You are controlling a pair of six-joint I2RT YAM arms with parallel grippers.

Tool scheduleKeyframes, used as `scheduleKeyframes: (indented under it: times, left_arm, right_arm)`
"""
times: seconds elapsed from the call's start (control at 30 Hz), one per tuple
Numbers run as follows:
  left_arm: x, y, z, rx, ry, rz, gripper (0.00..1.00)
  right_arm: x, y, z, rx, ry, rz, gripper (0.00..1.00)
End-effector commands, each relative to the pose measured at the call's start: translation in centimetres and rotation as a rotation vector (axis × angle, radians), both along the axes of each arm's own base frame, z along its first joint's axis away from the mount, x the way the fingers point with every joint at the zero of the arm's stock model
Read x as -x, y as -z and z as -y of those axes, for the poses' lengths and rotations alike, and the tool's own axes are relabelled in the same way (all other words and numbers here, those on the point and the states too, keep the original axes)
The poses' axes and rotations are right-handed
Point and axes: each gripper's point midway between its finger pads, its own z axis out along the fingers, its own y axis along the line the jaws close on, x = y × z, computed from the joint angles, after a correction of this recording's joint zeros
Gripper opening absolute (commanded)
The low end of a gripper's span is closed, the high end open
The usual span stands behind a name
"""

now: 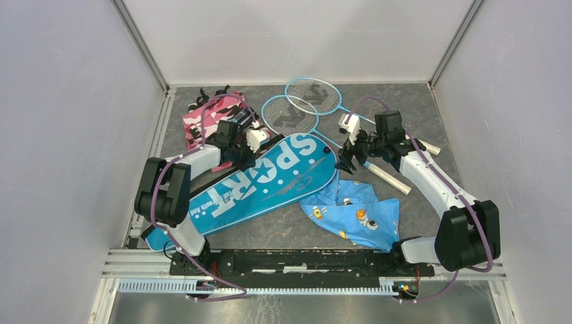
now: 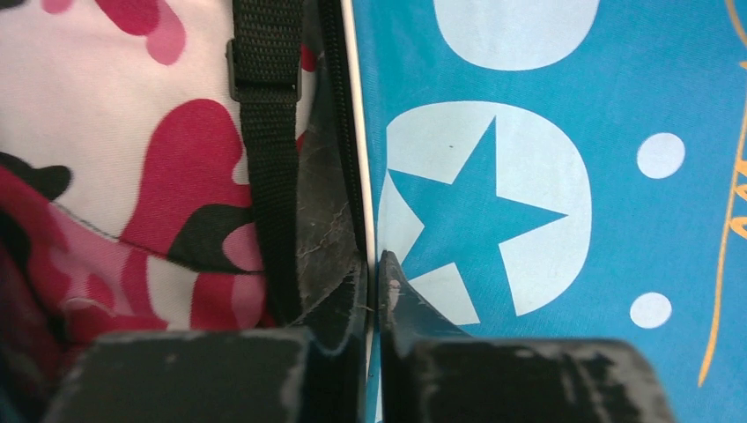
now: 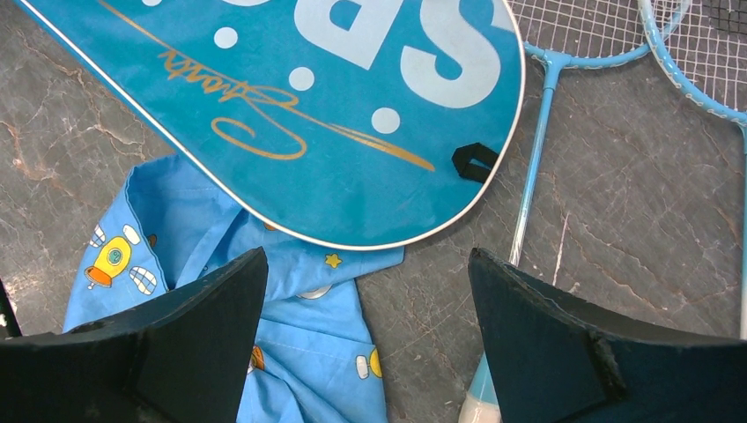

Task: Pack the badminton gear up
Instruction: Pick up the racket bag from the center of the board, then open the racket bag at the center of the board.

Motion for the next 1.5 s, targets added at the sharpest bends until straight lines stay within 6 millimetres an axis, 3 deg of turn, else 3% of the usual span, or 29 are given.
scheduleKeyframes:
  times: [0.0,0.2,0.3,0.47,0.63,0.8,0.9,1.17,1.47]
  left_arm:
    - [-1.2,-3.8,0.3,0.024,-0.02,0.108,0.02]
    - [-1.3,-9.6,0.8,0.08,-0.054,0.141,0.02]
    - [-1.1,-12.8,1.1,0.124,-0.088,0.177,0.02]
    - [-0.6,-17.7,2.5,0.154,-0.098,0.282,0.02]
    - [-0.1,-20.9,3.7,0.163,-0.112,0.352,0.02]
    - [0.0,-21.8,4.7,0.134,-0.142,0.394,0.02]
    - [-0.2,-21.8,5.1,0.109,-0.188,0.431,0.02]
    - [-1.5,-22.4,5.9,0.123,-0.342,0.504,0.02]
    - [-1.4,-22.0,8.2,0.203,-0.376,0.524,0.02]
  right_arm:
    - [-0.6,-0.4,-0.3,-0.019,-0.009,0.009,0.9]
    - [-1.5,-1.5,-0.4,-0.018,0.009,0.029,0.9]
    - [-2.8,-3.0,-0.5,-0.041,0.049,0.047,0.91]
    - [-5.4,-7.1,-2.2,-0.127,0.058,0.102,0.97]
    - [-8.2,-11.7,-3.4,-0.062,-0.025,0.248,0.98]
    - [-8.4,-14.4,-5.4,-0.023,-0.103,0.367,0.98]
    - [-8.9,-15.1,-6.6,-0.013,-0.025,0.379,0.98]
    - [-10.6,-15.1,-8.2,-0.314,0.302,0.158,0.98]
    - [-11.5,-14.7,-10.5,-0.505,0.388,-0.077,0.98]
